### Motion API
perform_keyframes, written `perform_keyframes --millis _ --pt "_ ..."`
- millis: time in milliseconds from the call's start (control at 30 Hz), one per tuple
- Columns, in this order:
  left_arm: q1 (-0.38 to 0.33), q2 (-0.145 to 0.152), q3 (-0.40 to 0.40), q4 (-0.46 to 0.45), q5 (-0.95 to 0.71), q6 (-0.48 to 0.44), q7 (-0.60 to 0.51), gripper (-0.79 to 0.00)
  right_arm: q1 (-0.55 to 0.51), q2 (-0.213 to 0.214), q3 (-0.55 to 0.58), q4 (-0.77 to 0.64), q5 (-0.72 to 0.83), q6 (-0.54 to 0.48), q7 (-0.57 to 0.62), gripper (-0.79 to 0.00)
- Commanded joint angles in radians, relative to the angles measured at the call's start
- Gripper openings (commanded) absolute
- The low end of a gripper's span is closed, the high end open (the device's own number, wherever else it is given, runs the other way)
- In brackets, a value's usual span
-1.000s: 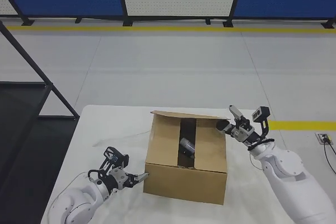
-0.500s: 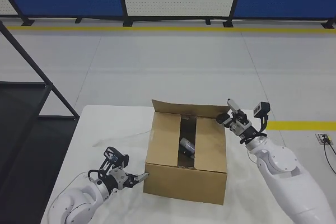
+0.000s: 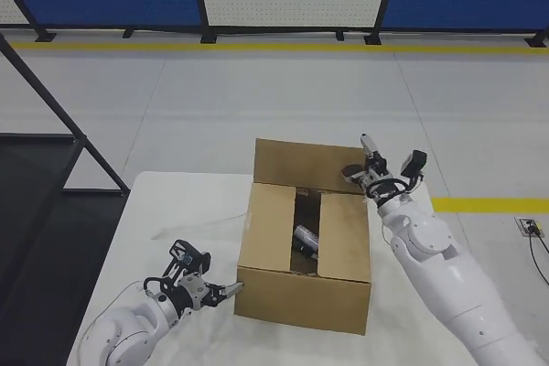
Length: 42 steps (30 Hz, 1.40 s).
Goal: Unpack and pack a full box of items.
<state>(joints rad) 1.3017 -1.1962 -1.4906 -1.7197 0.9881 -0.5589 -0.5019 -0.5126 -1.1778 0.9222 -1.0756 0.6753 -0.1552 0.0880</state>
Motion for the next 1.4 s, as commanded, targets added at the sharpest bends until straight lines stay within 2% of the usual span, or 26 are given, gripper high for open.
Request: perform_keyframes --millis 0,333,433,633,800,1033,1200,1367 --pt "0.000 0.000 0.000 0.000 0.000 0.000 0.000 0.000 0.052 -0.026 -0.037 0.085 0.015 0.035 0.000 0.000" --pt "0.000 0.000 0.000 0.000 0.000 0.000 0.000 0.000 0.194 -0.108 -0.133 0.324 -0.017 0.169 0.064 0.000" --pt "0.000 0.000 0.000 0.000 0.000 0.000 0.000 0.000 0.220 -0.120 -0.139 0.367 -0.018 0.194 0.142 0.000" --pt "0.000 0.000 0.000 0.000 0.000 0.000 0.000 0.000 0.265 -0.142 -0.158 0.429 -0.076 0.237 0.198 0.000" --pt "0.000 0.000 0.000 0.000 0.000 0.000 0.000 0.000 0.282 -0.155 -0.153 0.462 -0.095 0.230 0.218 0.000" --pt "0.000 0.000 0.000 0.000 0.000 0.000 0.000 0.000 0.279 -0.159 -0.105 0.466 -0.073 0.152 0.235 0.000" --pt "0.000 0.000 0.000 0.000 0.000 0.000 0.000 0.000 0.243 -0.144 -0.058 0.399 -0.047 0.106 0.362 0.000" --pt "0.011 0.001 -0.011 -0.006 -0.005 0.020 0.029 0.000 0.187 -0.119 -0.019 0.300 -0.058 0.114 0.517 0.000"
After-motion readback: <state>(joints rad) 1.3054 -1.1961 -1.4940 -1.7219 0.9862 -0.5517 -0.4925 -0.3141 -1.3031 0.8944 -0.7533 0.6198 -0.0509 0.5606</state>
